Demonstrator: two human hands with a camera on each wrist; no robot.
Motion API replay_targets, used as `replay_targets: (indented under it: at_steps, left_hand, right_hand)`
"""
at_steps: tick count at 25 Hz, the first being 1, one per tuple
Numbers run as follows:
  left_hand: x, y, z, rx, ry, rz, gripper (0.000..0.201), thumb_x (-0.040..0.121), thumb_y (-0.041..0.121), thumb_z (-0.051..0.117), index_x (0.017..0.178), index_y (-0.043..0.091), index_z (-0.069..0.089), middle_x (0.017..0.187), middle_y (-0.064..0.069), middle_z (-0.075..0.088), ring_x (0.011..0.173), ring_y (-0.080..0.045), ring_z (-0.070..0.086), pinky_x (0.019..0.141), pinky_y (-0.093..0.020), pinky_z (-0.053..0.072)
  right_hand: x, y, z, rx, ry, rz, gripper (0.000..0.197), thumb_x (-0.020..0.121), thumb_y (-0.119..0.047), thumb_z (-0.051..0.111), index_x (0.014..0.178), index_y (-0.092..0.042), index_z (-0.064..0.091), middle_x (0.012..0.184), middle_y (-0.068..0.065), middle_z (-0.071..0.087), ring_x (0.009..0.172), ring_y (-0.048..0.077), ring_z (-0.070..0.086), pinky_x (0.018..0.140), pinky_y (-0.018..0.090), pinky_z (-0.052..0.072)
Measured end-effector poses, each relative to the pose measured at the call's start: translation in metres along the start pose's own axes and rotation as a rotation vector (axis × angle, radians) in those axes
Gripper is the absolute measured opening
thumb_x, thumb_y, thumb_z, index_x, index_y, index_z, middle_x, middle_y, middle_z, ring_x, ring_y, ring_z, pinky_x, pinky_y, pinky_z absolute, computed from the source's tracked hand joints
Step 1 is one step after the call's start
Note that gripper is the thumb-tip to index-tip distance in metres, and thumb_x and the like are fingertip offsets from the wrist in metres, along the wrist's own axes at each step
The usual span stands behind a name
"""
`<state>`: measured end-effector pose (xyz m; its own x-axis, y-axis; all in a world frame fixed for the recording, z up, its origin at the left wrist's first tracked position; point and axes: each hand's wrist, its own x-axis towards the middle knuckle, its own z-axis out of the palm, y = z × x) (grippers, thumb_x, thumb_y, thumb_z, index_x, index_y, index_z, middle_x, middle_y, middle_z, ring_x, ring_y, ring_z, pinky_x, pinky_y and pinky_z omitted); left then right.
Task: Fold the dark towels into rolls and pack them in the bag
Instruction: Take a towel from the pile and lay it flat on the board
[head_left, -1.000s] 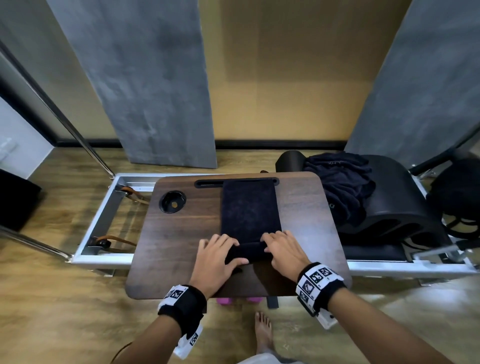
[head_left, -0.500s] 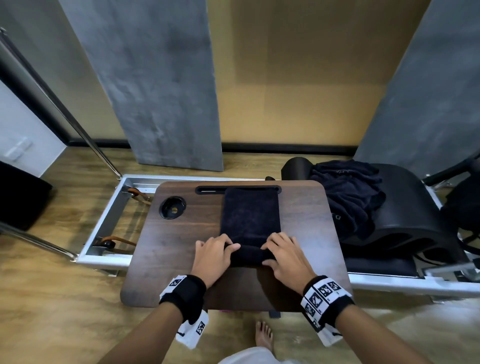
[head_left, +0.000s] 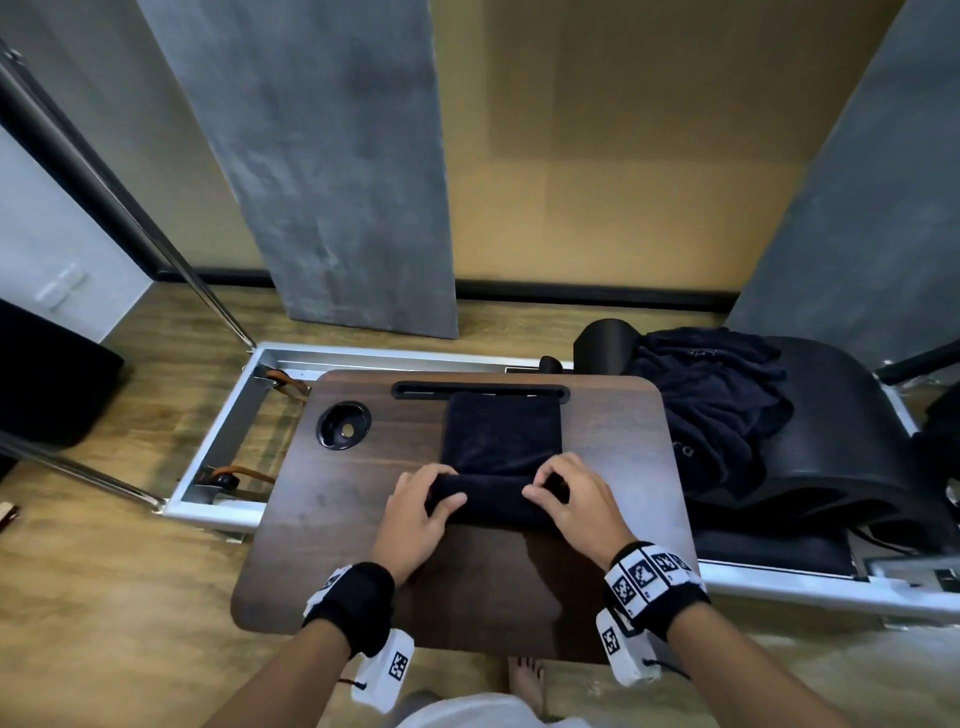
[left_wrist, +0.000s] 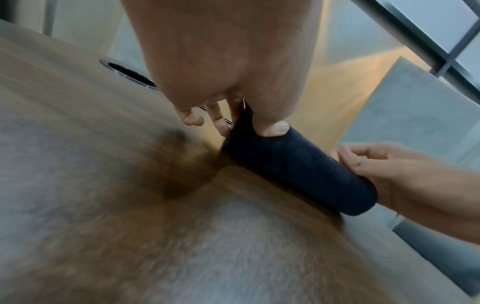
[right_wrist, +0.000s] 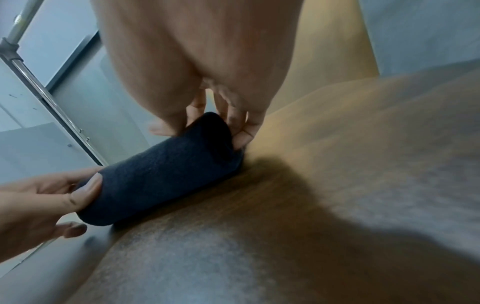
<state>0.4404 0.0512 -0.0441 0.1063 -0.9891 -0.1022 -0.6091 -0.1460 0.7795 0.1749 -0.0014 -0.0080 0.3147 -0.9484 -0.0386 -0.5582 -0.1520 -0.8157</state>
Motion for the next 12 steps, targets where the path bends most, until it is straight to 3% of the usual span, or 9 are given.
replay_targets:
  at_steps: [2, 4, 6, 8, 10, 12]
  left_hand:
    - [0.013, 0.0, -0.002, -0.033, -0.02, -0.039, 0.018, 0.098, 0.05, 0.064, 0.115, 0.048, 0.059, 0.111, 0.008, 0.059, 0.107, -0.009, 0.058, 0.102, -0.047, 0.052]
    - [0.025, -0.001, -0.004, -0.098, -0.048, -0.055, 0.029, 0.094, 0.061, 0.062, 0.117, 0.042, 0.058, 0.114, 0.007, 0.066, 0.11, -0.015, 0.063, 0.099, -0.05, 0.054]
    - [0.034, -0.003, -0.006, -0.165, -0.056, -0.091, 0.047, 0.089, 0.075, 0.061, 0.119, 0.039, 0.056, 0.115, 0.01, 0.07, 0.113, -0.014, 0.066, 0.097, -0.047, 0.056]
    - [0.04, -0.005, -0.008, -0.172, -0.023, -0.124, 0.057, 0.084, 0.085, 0.058, 0.115, 0.038, 0.056, 0.107, 0.012, 0.069, 0.108, -0.008, 0.065, 0.092, -0.041, 0.055]
    - [0.042, -0.006, -0.011, -0.141, -0.001, -0.134, 0.057, 0.086, 0.087, 0.053, 0.113, 0.038, 0.055, 0.105, 0.014, 0.068, 0.106, -0.006, 0.063, 0.091, -0.042, 0.055]
    - [0.042, -0.004, -0.015, -0.102, -0.02, -0.114, 0.048, 0.092, 0.083, 0.044, 0.114, 0.041, 0.052, 0.109, 0.015, 0.066, 0.108, -0.012, 0.063, 0.096, -0.048, 0.054]
  right_hand:
    - [-0.006, 0.006, -0.002, 0.02, -0.118, 0.039, 0.042, 0.084, -0.033, 0.086, 0.118, -0.029, 0.062, 0.125, -0.016, 0.05, 0.113, 0.002, 0.054, 0.098, 0.02, 0.046]
    - [-0.009, 0.011, -0.001, 0.008, -0.164, 0.065, 0.054, 0.086, -0.019, 0.084, 0.133, -0.03, 0.059, 0.133, -0.017, 0.045, 0.123, 0.006, 0.051, 0.109, 0.03, 0.048]
    - [-0.007, 0.015, 0.001, -0.023, -0.091, 0.071, 0.054, 0.091, -0.013, 0.078, 0.138, -0.031, 0.06, 0.131, -0.012, 0.052, 0.123, 0.009, 0.052, 0.112, 0.036, 0.046]
    - [-0.004, 0.014, 0.0, 0.049, -0.026, 0.123, 0.052, 0.096, -0.02, 0.074, 0.141, -0.038, 0.056, 0.129, -0.005, 0.058, 0.121, 0.01, 0.055, 0.111, 0.036, 0.047]
    - [0.001, 0.014, 0.001, 0.174, -0.009, 0.163, 0.042, 0.1, -0.03, 0.069, 0.136, -0.042, 0.051, 0.13, -0.003, 0.062, 0.123, 0.012, 0.059, 0.107, 0.036, 0.051]
    - [0.005, 0.015, 0.006, 0.15, 0.027, 0.2, 0.025, 0.102, -0.04, 0.063, 0.124, -0.042, 0.052, 0.118, -0.005, 0.068, 0.113, 0.013, 0.064, 0.099, 0.041, 0.055]
